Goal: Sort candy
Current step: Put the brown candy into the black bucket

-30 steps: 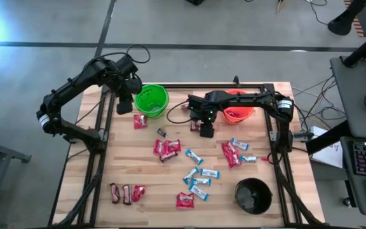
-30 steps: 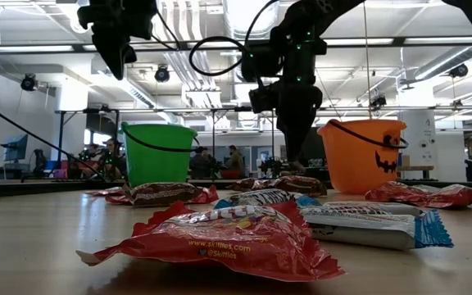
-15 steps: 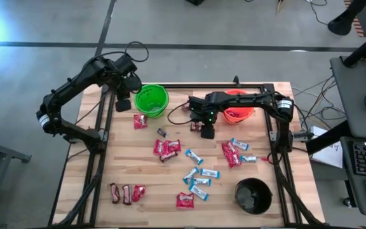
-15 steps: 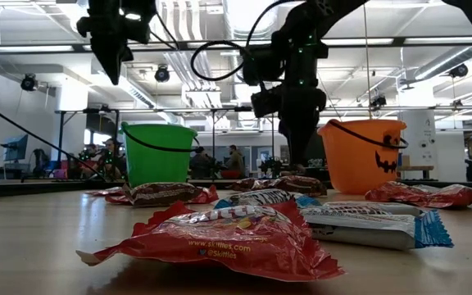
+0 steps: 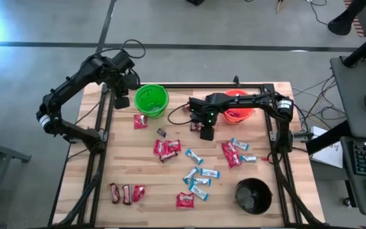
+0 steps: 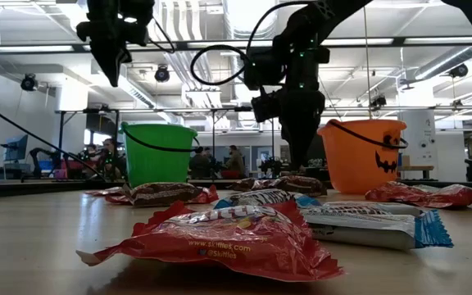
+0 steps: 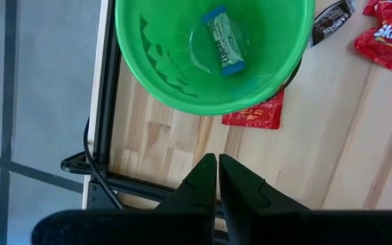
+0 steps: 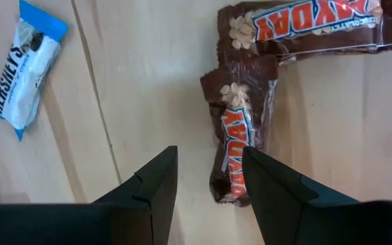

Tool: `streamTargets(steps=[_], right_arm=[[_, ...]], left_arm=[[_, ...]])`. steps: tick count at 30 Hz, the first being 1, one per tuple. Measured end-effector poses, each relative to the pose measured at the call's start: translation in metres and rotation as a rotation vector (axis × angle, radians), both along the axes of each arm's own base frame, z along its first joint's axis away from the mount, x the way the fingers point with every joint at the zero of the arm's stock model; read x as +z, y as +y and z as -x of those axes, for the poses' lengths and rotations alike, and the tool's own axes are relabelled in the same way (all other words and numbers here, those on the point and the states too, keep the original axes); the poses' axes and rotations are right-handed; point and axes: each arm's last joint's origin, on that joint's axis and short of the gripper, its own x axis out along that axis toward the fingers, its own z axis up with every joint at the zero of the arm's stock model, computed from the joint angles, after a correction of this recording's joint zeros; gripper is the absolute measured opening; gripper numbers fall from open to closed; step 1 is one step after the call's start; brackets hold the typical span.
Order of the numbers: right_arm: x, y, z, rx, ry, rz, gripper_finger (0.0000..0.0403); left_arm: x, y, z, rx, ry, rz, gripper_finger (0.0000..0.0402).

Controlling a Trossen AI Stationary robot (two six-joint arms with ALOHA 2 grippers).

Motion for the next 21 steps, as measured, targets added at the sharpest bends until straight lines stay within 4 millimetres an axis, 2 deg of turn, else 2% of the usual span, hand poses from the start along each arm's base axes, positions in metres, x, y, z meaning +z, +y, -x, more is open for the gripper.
streamTargets(steps=[6, 15, 21], right_arm=[[-0.002, -0.001, -0.003, -0.008, -0.016, 0.005, 0.0155], [-0.032, -0.004, -0.009, -0.007, 0.074, 0.054, 0.0155], [-0.036, -0.004, -0.01, -0.004, 0.07, 0.023, 0.0155]], left_arm=[[0.0, 0.0, 0.0, 0.001, 0.0, 0.0, 0.0], [0.0, 0.0, 0.0, 0.0, 0.002, 0.004, 0.0], [0.0, 0.0, 0.0, -0.001, 0.002, 0.005, 0.0]])
